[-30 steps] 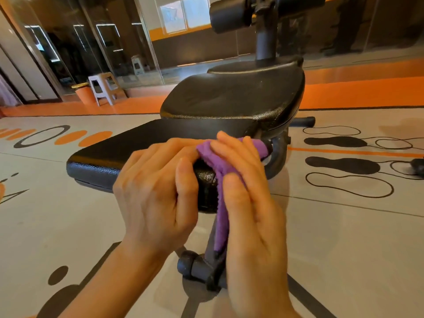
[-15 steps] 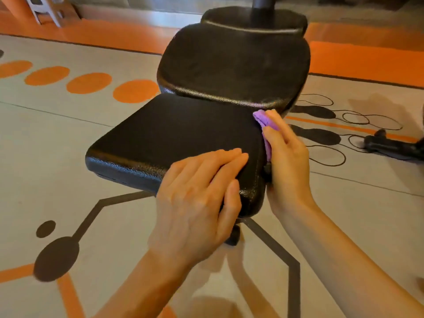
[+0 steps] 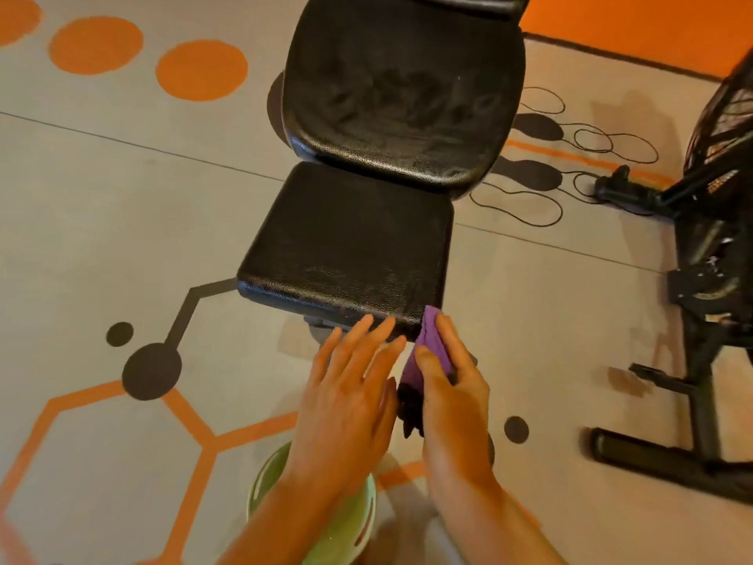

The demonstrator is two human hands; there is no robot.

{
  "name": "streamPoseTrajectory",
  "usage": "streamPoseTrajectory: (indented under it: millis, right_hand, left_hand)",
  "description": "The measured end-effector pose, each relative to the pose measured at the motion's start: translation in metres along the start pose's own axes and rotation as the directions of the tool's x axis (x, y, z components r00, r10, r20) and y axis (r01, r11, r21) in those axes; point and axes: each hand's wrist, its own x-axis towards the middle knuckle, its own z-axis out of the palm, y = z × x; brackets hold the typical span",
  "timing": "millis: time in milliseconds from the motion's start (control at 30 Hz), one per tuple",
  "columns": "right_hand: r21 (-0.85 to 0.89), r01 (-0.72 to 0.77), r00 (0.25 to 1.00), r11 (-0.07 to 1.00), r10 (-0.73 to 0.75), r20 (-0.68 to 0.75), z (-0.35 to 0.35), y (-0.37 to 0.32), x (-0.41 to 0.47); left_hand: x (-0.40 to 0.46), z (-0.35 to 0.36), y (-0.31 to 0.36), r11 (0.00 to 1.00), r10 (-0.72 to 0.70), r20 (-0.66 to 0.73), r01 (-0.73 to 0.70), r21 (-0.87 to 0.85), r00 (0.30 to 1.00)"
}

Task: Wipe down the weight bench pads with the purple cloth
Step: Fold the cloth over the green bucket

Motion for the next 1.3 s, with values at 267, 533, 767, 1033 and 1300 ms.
streamPoseTrajectory:
  millis: [267,533,767,1033,1300]
  right_hand:
    - [-0.121,-0.285,0.952,0.951,0.266,-0.149,0.003,0.001,-0.071]
    - [0.045,-0.464,0.843,0.884,0.457,-0.284,-0.022,0.028,-0.104]
    - [0.172,-0.529,0.759,0.831,0.554,-0.343,-0.046,0.059,-0.113]
    - [0.199,-0.54,0.773,0.817,0.576,-0.266,-0.081,0.07,-0.121]
    - [0.124,-0.661,0.751,0.74,0.655,0.086,-0.133,0.081,-0.12]
  left_hand:
    - [-0.049,-0.052,0.034,0.819,-0.221,0.326,0.357,-0.449,0.919]
    - [-0.081,-0.05,0.064,-0.101,-0.355,0.786,0.815,-0.57,0.506]
    - [-0.111,-0.02,0.086,-0.087,-0.359,0.802,0.838,-0.538,0.477]
    - [-0.133,0.01,0.081,-0.292,-0.612,0.737,0.784,-0.548,0.287]
    - [-0.144,0.007,0.059,-0.249,-0.688,0.666,0.769,-0.589,0.288]
